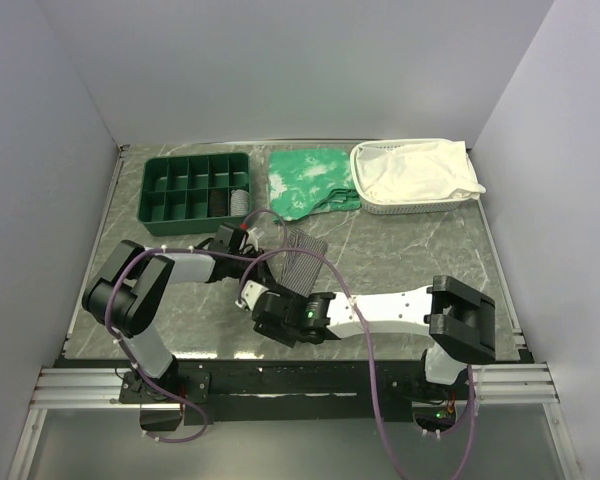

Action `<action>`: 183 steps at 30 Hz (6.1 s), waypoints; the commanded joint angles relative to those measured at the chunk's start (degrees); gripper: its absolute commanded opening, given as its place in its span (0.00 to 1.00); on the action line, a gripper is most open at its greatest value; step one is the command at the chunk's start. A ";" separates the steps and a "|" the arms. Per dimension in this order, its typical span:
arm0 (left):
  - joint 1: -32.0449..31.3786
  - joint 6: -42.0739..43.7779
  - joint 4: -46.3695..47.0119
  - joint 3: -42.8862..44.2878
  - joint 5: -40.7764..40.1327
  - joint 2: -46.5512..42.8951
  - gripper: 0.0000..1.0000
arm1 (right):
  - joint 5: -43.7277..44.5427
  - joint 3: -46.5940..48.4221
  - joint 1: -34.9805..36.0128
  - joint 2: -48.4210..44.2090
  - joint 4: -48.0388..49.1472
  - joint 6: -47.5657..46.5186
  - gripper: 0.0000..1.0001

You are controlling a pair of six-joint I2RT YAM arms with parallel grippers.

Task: Roll the underwear
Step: Roll the underwear to the center of the board.

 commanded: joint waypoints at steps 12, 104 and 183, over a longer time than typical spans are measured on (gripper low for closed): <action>0.60 3.78 -7.93 -1.09 -9.57 2.92 0.12 | 6.88 0.28 1.24 3.54 4.87 -1.94 0.72; 9.12 -3.95 -0.66 -13.30 -14.59 -22.21 0.78 | -69.57 -0.86 -32.33 11.97 22.79 11.85 0.23; 5.69 -4.22 50.60 -21.22 4.58 11.98 0.27 | -65.38 -5.51 -42.97 12.27 35.63 24.60 0.52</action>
